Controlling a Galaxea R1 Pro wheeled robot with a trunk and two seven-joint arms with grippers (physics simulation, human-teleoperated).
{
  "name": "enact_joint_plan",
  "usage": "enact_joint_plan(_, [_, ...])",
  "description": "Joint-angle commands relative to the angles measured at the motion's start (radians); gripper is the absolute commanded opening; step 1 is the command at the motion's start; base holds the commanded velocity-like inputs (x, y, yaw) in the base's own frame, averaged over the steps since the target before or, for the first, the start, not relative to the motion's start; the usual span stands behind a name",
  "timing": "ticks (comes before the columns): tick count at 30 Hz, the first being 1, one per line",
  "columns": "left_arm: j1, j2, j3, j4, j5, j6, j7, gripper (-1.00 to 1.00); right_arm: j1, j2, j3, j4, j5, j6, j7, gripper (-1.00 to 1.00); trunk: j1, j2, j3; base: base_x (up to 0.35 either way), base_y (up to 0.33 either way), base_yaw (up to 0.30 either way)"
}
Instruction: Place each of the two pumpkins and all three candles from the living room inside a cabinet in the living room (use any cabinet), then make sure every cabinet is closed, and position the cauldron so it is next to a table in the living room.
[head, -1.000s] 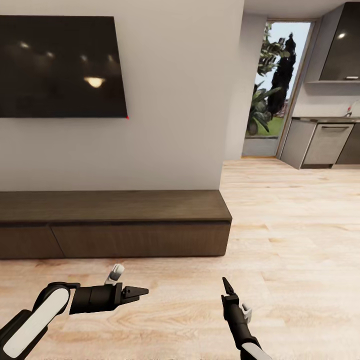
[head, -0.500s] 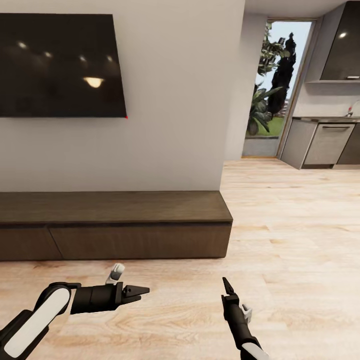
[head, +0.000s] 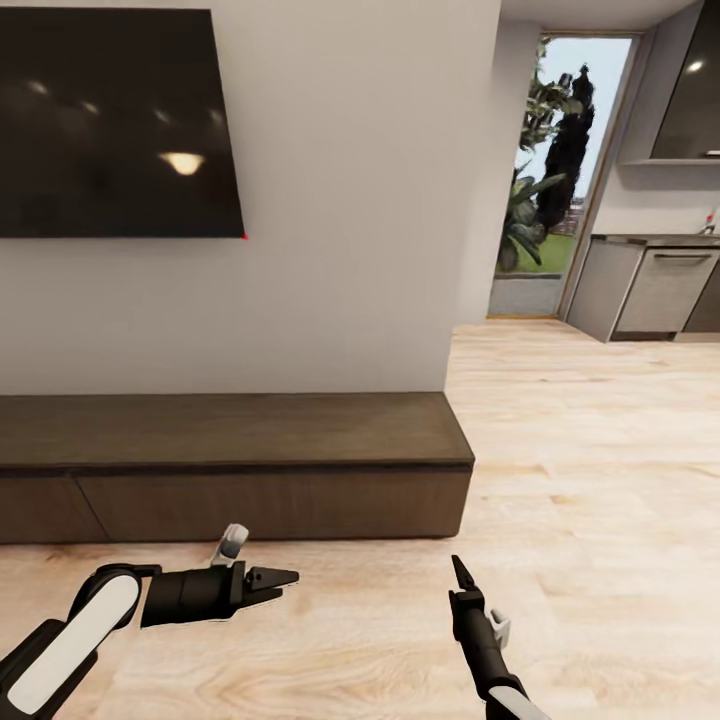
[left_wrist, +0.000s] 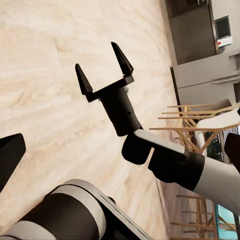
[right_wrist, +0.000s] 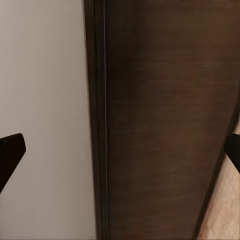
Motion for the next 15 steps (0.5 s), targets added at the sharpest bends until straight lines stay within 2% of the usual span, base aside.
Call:
enact_joint_plan(1, [-0.001, 0.001, -0.001, 0.000, -0.004, 0.001, -0.007, 1.00, -0.001, 0.001, -0.007, 0.001, 0.005, -0.002, 0.003, 1.00, 0.000, 0.000, -0.001, 0.274, 0.000, 0.000])
enact_joint_plan(15, [-0.001, 0.003, -0.003, -0.002, -0.003, 0.001, -0.007, 1.00, -0.001, 0.000, -0.007, 0.001, 0.004, 0.019, 0.002, 1.00, 0.000, 0.000, -0.001, 0.277, 0.000, 0.000])
